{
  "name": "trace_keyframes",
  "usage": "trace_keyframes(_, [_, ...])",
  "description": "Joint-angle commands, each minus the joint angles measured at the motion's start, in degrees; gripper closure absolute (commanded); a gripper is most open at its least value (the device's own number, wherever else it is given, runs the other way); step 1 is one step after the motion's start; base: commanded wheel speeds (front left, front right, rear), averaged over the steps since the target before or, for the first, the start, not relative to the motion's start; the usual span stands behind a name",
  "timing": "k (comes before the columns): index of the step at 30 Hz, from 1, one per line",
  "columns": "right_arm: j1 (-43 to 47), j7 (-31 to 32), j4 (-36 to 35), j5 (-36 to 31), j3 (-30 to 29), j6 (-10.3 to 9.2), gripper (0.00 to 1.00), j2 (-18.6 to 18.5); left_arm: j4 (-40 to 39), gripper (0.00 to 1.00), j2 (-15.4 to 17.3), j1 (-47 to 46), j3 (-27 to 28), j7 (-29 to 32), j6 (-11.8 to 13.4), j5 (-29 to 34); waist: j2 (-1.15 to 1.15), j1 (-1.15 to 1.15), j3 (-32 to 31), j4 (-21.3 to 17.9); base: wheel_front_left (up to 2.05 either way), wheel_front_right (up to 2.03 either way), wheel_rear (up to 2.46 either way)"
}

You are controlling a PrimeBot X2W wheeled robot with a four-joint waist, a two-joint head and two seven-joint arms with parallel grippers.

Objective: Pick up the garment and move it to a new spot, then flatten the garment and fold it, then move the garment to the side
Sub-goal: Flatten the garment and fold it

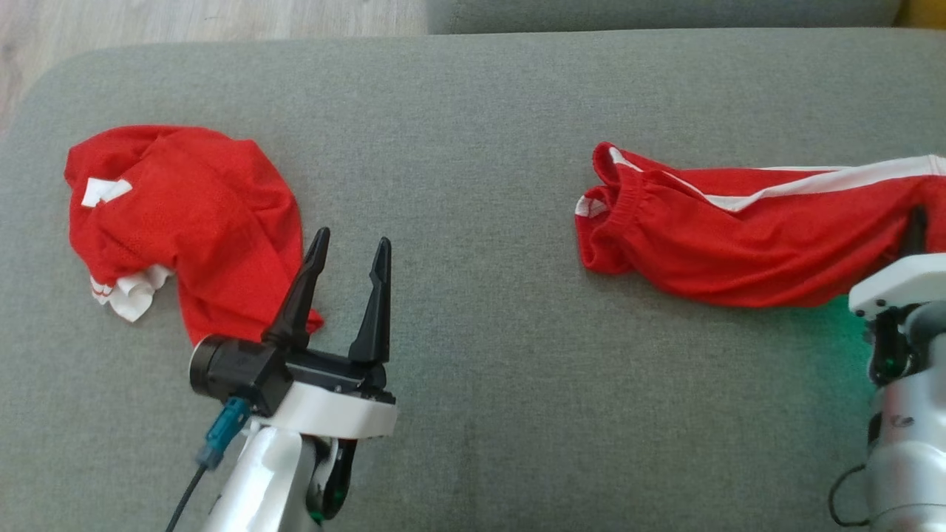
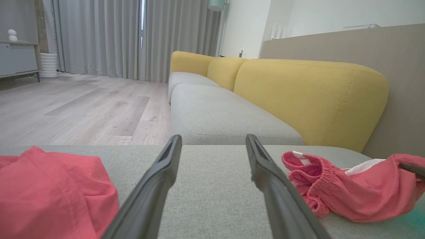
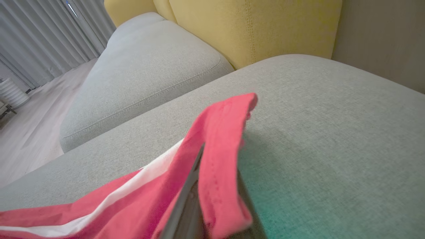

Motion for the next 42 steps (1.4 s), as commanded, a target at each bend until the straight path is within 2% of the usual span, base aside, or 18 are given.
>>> trace_keyframes(1, [-2.0,0.0,-2.5,-0.5,1.6,-0.04,1.00,0.3,-1.7,0.00,0.1,-1.3,1.8,-0.3,-0.2,0.4,0.00,0.00,0.0,0.2,0.00,0.00,0.00])
trace_keyframes(9, [-2.9,0.1,-5.5,0.4,7.5,-0.04,1.00,2.2,-0.8,0.00,0.1,-1.1,2.3,-0.3,-0.3,0.4,0.00,0.00,-1.5,1.8,0.00,0.00,0.00])
trace_keyframes(15, [-2.4,0.2,-7.2,4.2,15.9,-0.04,1.00,2.7,-0.6,0.00,0.1,-0.3,2.6,-0.3,-0.1,0.1,0.00,0.00,-3.3,3.2,0.00,0.00,0.00])
trace_keyframes(22, [-1.0,-0.4,-8.3,11.6,27.7,-0.04,1.00,2.8,-0.4,0.00,0.1,0.4,2.5,-0.3,-0.1,0.2,0.00,0.00,-4.5,5.4,0.00,0.00,0.00])
trace_keyframes(36, [2.1,0.1,-4.1,15.6,42.9,-0.04,1.00,2.8,-0.2,0.00,0.1,1.6,2.9,-0.3,0.3,-0.1,0.00,0.00,-4.8,8.1,0.00,0.00,0.00])
trace_keyframes(37, [2.1,-0.3,-3.8,15.1,44.3,-0.04,0.15,2.8,-0.3,0.00,0.1,1.6,2.9,-0.3,0.3,-0.1,0.00,0.00,-4.8,8.1,0.00,0.00,0.00])
trace_keyframes(38, [2.1,-0.6,-3.3,15.0,45.5,-0.04,0.00,2.8,-0.3,0.00,0.1,1.6,2.9,-0.3,0.4,-0.1,0.00,0.00,-4.8,8.1,0.00,0.00,0.00])
trace_keyframes(42, [2.5,0.0,-2.0,16.9,52.0,-0.04,0.00,2.8,-0.4,0.00,0.1,1.5,3.0,-0.3,0.5,-0.4,0.00,0.00,-4.8,7.5,0.00,0.00,0.00])
